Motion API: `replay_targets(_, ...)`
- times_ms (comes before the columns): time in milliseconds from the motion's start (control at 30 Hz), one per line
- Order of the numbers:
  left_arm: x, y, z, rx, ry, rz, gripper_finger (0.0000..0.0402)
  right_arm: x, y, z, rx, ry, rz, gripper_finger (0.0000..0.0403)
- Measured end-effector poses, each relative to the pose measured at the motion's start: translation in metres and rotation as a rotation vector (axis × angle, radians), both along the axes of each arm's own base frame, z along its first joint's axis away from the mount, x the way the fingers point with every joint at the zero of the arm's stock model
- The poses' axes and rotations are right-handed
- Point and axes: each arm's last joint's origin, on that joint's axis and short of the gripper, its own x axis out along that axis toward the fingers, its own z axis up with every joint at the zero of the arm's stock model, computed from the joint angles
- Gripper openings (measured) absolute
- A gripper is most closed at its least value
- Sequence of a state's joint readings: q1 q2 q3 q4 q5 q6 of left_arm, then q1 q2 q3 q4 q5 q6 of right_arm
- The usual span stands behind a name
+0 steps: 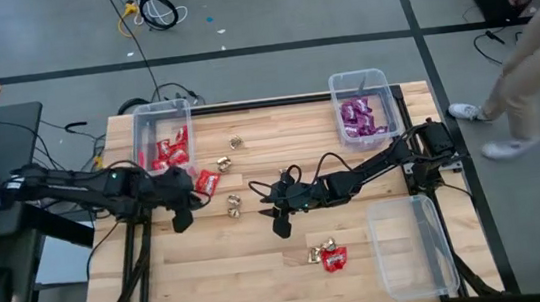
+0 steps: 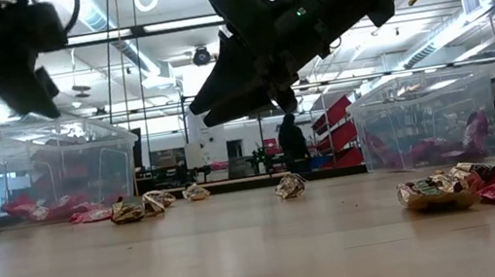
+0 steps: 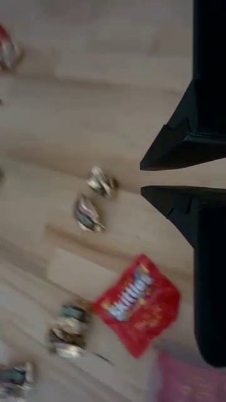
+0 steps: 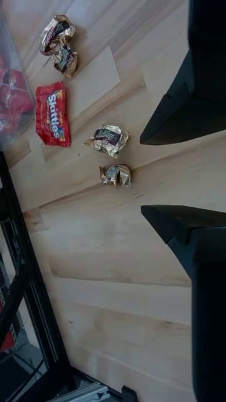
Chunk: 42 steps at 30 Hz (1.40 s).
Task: Sort candy
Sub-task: Put the red candy into the top left transparent bin
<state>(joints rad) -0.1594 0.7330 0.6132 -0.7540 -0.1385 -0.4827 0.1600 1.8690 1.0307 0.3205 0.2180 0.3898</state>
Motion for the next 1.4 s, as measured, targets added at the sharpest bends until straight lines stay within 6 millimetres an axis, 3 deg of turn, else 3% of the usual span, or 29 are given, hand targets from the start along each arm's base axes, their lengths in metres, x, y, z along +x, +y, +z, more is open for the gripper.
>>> replay_targets(500,-0.004,0.001,-0.049,0.072,0.012,0.220,0.0053,0.001,-0.005,0.000,0.000,0.000,-0.014,0.0151)
replay_targets(900,-0.006,0.003,-0.071,0.108,0.035,0.332,0.0053,0.001,-0.005,0.000,-0.001,0.000,-0.013,0.0151)
replay_targets(1200,-0.002,-0.010,-0.081,0.075,0.101,0.228,0.0048,0.001,-0.005,0.000,-0.001,0.001,-0.013,0.0151)
replay_targets(1400,-0.001,-0.028,-0.087,0.193,0.143,0.002,0.0006,0.001,-0.005,0.000,-0.001,0.003,-0.013,0.0151)
